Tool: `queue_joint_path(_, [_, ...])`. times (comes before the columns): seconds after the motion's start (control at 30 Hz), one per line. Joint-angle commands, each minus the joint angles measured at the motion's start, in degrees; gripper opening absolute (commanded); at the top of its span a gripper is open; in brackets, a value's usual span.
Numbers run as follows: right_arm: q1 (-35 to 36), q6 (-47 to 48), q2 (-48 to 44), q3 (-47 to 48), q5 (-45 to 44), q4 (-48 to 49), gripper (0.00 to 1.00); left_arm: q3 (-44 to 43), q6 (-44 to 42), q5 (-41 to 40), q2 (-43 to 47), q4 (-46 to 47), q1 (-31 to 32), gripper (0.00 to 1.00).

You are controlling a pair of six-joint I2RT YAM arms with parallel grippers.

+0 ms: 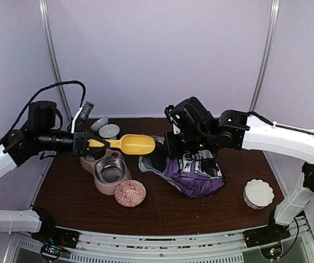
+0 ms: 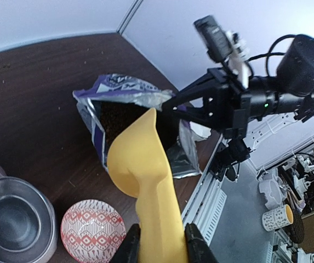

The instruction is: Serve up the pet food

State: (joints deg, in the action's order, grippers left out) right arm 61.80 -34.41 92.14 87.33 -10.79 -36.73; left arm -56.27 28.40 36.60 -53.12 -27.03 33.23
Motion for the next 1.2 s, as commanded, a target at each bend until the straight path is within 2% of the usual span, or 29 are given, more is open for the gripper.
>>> queue_joint_path(0.0, [1.32, 0.4, 0.87, 4.4, 0.01, 4.8, 0.0, 2.29, 1.98, -2.14, -3.67, 2.1, 1.74, 0.0])
queue_joint_path(0.1, [2.05, 0.46, 1.9, 5.64, -0.65, 4.95, 0.0, 2.52, 0.47, -5.42, -7.19, -0.2, 3.52, 0.0])
queue_joint_path(0.27, [3.41, 0.43, 3.96, 7.41, -0.92, 5.78, 0.0, 4.93, 2.1, -8.69, -13.22, 6.54, 6.72, 0.0])
queue_joint_path(0.37, [4.0, 0.38, 4.76, 8.17, -1.5, 5.84, 0.0, 3.83, 2.7, -14.3, -17.42, 7.34, 8.9, 0.0])
queue_joint_path(0.57, [4.21, -0.13, 3.94, 7.75, -2.41, 6.17, 0.01, 2.88, 7.11, -18.15, -25.2, 9.95, 10.26, 0.0])
queue_joint_path(0.63, [4.28, -0.12, 3.05, 7.05, -3.17, 5.85, 0.12, 3.21, 8.71, -19.32, -26.25, 11.0, 10.23, 0.0])
queue_joint_path(0.77, [3.86, 0.13, -0.47, 3.76, -6.06, 4.75, 0.55, 3.59, 11.05, -21.56, -27.66, 11.4, 10.27, 0.0])
queue_joint_path(0.83, [3.11, -0.14, -3.1, 0.65, -7.64, 3.7, 0.72, 3.86, 11.73, -21.95, -27.59, 11.91, 10.28, 0.0])
queue_joint_path(0.9, [1.66, -0.55, -6.17, -2.96, -8.56, 2.97, 0.84, 3.84, 11.97, -22.41, -27.53, 11.8, 10.27, 0.0])
queue_joint_path(1.0, [-2.59, -1.07, -11.59, -9.58, -7.64, 2.64, 0.9, 3.34, 12.03, -23.49, -27.22, 10.39, 10.27, 0.0])
queue_joint_path(1.17, [-11.36, -3.17, -17.93, -20.42, -1.7, 2.31, 0.92, 1.66, 11.87, -25.35, -25.08, 6.67, 10.28, 0.0])
